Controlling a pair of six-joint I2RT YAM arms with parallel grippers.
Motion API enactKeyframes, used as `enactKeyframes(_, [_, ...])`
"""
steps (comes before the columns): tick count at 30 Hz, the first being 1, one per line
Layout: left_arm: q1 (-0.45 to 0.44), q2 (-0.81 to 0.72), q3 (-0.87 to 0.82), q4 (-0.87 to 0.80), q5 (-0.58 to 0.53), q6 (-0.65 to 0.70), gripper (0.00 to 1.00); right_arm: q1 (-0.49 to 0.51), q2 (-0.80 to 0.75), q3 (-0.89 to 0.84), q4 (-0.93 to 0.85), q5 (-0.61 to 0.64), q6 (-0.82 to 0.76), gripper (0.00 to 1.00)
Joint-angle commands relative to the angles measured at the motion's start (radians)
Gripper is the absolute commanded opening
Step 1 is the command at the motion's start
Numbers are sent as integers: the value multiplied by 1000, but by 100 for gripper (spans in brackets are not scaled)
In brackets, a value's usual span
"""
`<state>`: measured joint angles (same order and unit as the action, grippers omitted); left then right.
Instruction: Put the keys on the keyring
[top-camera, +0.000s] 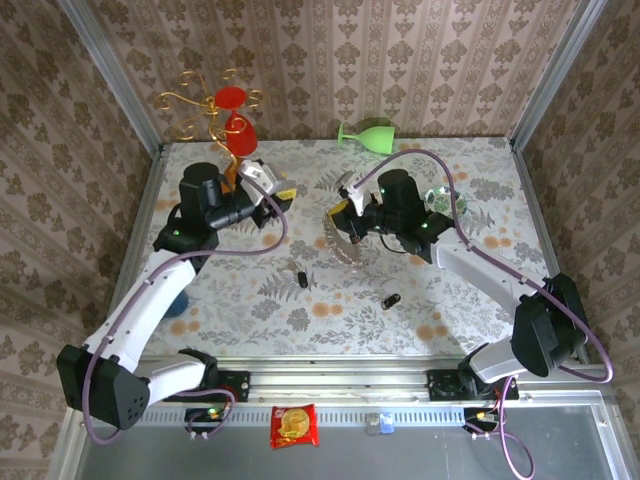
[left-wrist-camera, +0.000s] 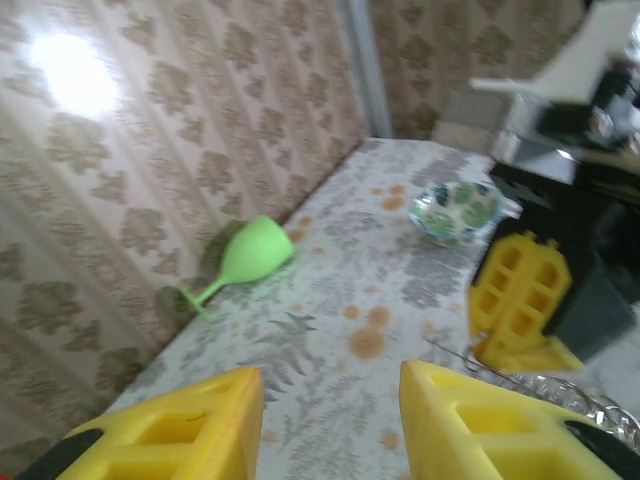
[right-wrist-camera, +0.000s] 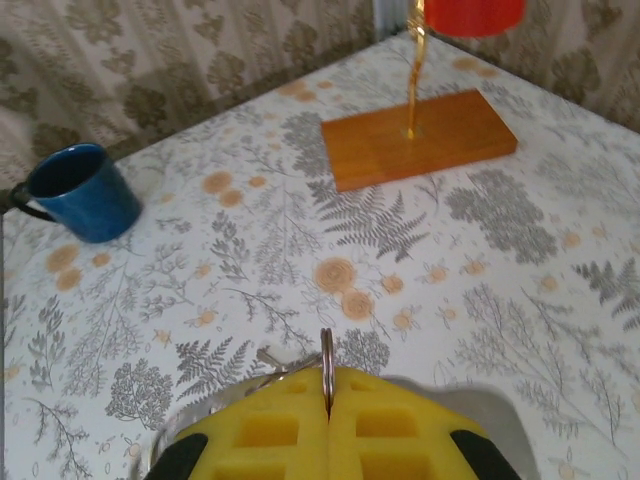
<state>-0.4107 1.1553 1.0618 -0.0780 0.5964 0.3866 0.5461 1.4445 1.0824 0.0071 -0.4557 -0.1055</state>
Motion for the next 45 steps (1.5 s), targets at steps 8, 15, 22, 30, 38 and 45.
enactKeyframes(8, [-18, 6, -37, -90, 238, 208, 29, 18, -103, -55, 101, -238, -273, 0])
enactKeyframes(15, [-78, 7, -45, -191, 257, 416, 30, 51, -105, -47, 56, -209, -377, 0])
enactKeyframes(22, [-66, 7, -48, -326, 206, 358, 33, 61, -117, -71, 81, -168, -380, 0])
enactKeyframes(30, [16, -39, -181, -186, 344, 119, 41, 71, -117, -72, 57, -179, -418, 0])
enactKeyframes(38, [56, 41, -163, -155, 568, 32, 43, 87, -100, -69, 50, -160, -448, 0])
enactKeyframes(45, [55, 102, -131, -272, 679, 56, 42, 107, -95, -63, 28, -134, -478, 0])
